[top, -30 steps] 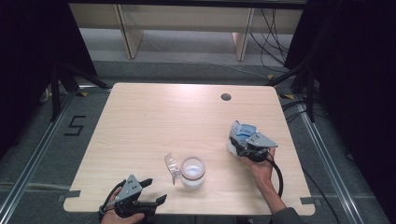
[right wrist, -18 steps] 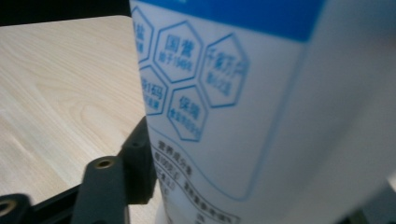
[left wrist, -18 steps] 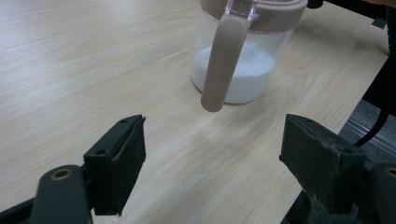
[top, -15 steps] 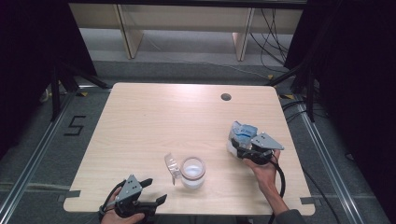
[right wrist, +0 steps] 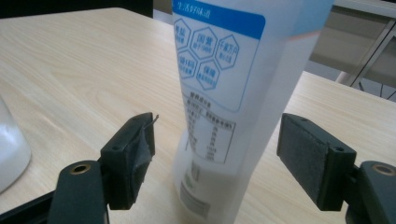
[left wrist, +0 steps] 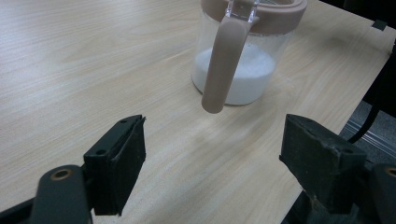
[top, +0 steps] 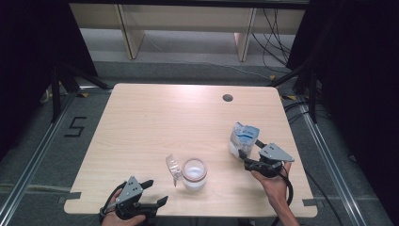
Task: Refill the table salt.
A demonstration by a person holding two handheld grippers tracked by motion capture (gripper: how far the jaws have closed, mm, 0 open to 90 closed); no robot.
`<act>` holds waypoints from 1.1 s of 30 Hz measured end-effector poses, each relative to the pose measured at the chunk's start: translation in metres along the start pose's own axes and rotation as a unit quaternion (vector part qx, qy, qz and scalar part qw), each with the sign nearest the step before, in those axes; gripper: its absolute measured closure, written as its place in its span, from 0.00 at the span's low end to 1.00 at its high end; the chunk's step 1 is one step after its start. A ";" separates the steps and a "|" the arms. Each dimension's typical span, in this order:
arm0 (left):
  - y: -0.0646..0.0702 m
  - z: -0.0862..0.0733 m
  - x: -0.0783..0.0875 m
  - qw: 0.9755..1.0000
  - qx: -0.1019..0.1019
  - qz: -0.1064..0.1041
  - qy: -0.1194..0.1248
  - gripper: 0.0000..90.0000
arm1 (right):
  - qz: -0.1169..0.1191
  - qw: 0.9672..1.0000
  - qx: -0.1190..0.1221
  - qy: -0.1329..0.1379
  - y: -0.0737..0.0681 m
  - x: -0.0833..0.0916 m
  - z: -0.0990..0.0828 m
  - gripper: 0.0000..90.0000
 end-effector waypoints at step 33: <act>0.003 0.012 0.005 0.999 0.029 -0.012 0.023 0.20 | 0.048 0.998 -0.033 -0.041 -0.027 0.036 -0.026 0.17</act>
Point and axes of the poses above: each handheld gripper's, and its own axes: x roughly backward along the jaws, z roughly out of its top, y roughly to its right, the point moved 6 cm from there along -x, roughly forward along the jaws, and after that the axes turned 11 degrees about -y, right-handed, at the moved point
